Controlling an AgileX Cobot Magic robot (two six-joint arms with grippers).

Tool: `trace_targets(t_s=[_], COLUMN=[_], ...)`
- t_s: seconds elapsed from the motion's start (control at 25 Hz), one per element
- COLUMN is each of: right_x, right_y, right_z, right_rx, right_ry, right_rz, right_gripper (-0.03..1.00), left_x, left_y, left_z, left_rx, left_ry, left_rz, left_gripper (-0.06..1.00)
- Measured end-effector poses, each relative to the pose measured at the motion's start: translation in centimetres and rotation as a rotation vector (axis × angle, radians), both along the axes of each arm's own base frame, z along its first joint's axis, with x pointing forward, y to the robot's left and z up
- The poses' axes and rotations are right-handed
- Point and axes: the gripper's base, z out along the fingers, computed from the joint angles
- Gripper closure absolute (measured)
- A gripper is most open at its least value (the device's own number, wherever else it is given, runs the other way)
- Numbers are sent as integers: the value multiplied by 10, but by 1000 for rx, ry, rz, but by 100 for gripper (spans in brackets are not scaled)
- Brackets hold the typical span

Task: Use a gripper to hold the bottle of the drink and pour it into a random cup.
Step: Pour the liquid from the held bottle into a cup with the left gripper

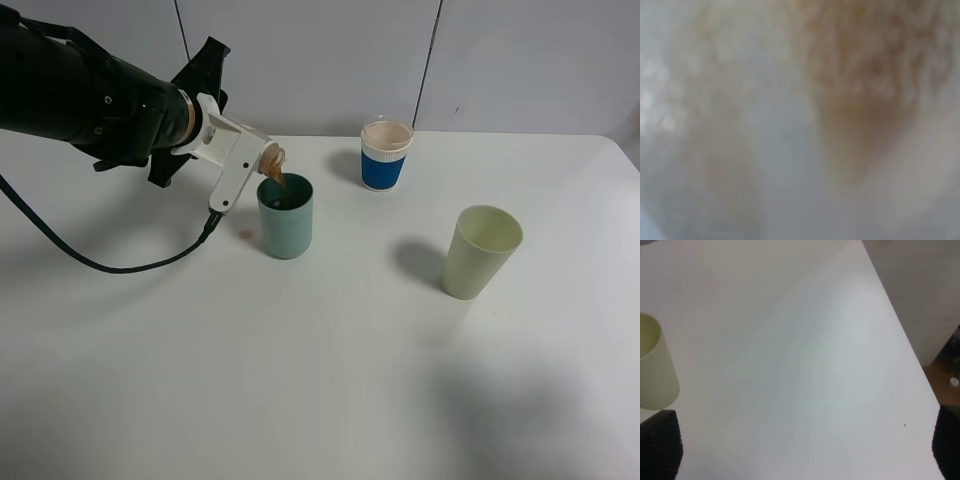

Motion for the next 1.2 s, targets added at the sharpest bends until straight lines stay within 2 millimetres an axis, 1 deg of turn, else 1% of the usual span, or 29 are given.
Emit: trace_targets(t_s=[1.2], right_x=[0], right_y=[0], right_z=[0], right_rx=[0], right_ry=[0], right_rz=[0], right_gripper=[-3], left_x=[-3], left_y=[-7], left_z=[2], left_rx=[39], left_ry=[-31], left_rz=[-40], left_gripper=[62])
